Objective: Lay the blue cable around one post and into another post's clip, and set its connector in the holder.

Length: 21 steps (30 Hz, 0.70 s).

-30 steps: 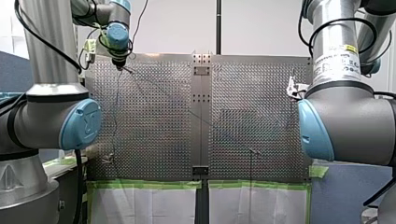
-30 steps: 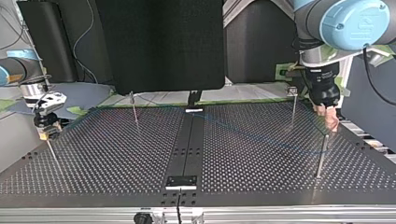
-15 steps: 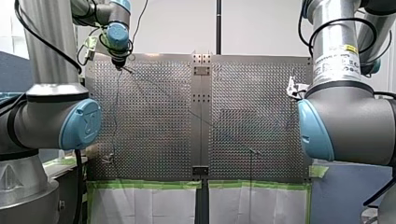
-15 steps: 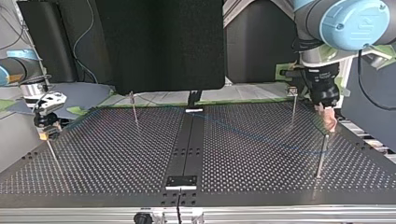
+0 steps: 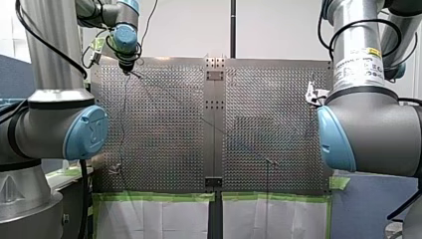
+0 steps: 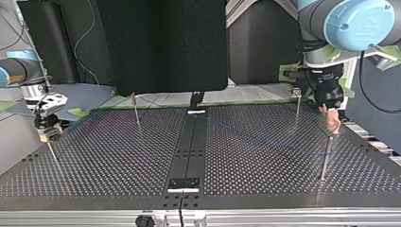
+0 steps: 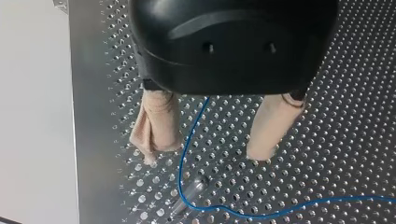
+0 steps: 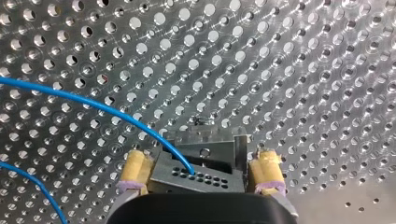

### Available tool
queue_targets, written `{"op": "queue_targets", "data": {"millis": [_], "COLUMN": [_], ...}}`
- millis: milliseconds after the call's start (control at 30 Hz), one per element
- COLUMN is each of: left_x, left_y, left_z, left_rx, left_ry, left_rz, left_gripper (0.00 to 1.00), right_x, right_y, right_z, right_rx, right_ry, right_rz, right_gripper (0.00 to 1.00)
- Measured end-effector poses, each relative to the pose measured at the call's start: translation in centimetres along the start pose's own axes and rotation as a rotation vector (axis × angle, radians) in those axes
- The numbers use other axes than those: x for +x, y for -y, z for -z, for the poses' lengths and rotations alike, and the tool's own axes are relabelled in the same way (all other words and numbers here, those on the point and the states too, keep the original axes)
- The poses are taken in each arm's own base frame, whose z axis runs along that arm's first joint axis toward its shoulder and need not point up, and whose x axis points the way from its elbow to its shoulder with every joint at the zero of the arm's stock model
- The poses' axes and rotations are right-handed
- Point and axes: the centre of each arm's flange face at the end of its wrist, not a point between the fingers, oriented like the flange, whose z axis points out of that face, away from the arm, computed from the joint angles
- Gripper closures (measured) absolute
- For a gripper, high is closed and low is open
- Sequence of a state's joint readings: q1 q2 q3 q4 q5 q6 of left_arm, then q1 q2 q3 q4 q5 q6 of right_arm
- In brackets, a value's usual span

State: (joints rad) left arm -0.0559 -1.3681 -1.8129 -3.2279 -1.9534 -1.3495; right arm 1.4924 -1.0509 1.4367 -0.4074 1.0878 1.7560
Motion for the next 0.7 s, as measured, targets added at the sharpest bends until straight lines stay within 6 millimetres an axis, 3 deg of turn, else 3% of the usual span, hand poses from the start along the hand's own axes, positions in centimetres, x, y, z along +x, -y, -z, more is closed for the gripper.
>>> {"op": "queue_targets", "data": {"millis": [700], "left_x": [-0.02], "left_y": [-0.17], "left_z": [0.07], "left_rx": [-0.012], "left_ry": [-0.002], "left_rz": [0.002], "left_gripper": [0.0], "right_x": [0.0], "right_y": [-0.01], "right_z": [0.0], "right_rx": [0.0], "right_ry": [0.0], "right_rz": [0.0], "right_gripper": [0.0]}}
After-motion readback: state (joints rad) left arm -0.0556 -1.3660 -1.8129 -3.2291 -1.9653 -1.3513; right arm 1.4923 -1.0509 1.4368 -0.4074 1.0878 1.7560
